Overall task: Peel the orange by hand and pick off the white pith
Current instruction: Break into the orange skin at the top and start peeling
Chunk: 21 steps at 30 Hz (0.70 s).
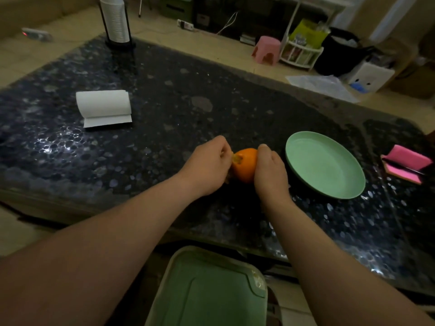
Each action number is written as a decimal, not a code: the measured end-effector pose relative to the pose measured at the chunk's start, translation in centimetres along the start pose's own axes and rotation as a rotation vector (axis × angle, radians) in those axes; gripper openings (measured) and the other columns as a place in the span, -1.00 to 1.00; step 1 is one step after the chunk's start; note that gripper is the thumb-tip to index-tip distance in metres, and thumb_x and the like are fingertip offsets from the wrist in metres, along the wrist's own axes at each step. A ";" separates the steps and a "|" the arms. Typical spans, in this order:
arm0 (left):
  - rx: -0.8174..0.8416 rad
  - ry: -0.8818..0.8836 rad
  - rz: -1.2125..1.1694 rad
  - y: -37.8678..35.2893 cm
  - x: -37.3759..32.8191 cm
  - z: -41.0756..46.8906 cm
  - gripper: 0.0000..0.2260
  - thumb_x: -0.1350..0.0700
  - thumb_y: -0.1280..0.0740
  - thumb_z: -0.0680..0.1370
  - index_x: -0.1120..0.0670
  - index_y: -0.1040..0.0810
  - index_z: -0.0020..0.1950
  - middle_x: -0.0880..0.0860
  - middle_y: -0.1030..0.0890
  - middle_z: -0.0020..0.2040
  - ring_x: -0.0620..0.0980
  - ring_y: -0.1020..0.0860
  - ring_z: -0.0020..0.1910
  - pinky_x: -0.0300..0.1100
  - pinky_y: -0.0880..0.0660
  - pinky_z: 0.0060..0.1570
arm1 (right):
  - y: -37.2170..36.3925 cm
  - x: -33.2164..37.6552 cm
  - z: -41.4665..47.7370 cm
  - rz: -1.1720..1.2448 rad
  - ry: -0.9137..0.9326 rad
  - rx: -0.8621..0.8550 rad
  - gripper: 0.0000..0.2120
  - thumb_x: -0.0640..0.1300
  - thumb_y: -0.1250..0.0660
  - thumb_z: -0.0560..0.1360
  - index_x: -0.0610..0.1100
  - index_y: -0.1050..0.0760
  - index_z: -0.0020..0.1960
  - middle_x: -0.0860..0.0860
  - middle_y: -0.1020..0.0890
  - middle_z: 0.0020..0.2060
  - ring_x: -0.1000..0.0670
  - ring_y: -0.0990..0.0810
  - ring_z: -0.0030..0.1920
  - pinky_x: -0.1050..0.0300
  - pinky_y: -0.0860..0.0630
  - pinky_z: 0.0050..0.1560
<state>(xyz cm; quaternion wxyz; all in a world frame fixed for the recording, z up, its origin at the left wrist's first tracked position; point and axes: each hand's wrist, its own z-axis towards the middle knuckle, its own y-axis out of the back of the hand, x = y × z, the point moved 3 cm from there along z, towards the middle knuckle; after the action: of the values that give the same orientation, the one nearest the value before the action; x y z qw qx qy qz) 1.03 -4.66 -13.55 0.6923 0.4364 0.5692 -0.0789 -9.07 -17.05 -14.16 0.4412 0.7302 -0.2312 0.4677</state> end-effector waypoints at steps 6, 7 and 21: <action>0.033 0.196 -0.432 0.3 0.3 0.3 -0.84 0.10 -0.23 0.74 0.11 -0.56 0.04 0.13 -0.68 -0.10 0.11 -0.67 -0.15 0.18 -0.70 -0.03 | -0.1 -0.8 0.3 0.383 -0.307 0.124 -0.66 0.24 -0.20 0.66 -0.02 -0.53 0.02 -0.14 -0.65 -0.02 -0.09 -0.66 -0.17 0.14 -0.55 -0.33; 0.025 0.157 -0.336 0.3 0.4 0.4 -0.82 0.07 -0.24 0.73 0.08 -0.58 0.02 0.10 -0.69 -0.12 0.11 -0.68 -0.14 0.17 -0.70 -0.05 | -0.1 -0.8 0.2 0.405 -0.319 0.141 -0.66 0.25 -0.21 0.65 -0.02 -0.53 0.06 -0.13 -0.65 -0.01 -0.08 -0.67 -0.18 0.18 -0.54 -0.39; 0.002 0.083 0.085 0.8 -0.1 -0.2 -0.61 -0.01 -0.16 0.72 0.05 -0.67 -0.16 -0.01 -0.70 -0.14 -0.01 -0.64 -0.09 0.01 -0.56 0.09 | 1.8 -1.4 -0.1 0.432 -0.322 0.076 -0.72 0.23 -0.20 0.64 0.03 -0.48 -0.02 -0.11 -0.60 -0.05 -0.14 -0.61 -0.10 0.06 -0.48 -0.19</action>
<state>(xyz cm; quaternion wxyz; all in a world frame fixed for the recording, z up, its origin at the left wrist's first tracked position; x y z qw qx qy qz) 1.31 -4.07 -13.10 0.6705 0.4639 0.5781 -0.0317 -11.11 -17.99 -14.61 0.2608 0.7449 -0.4311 0.4373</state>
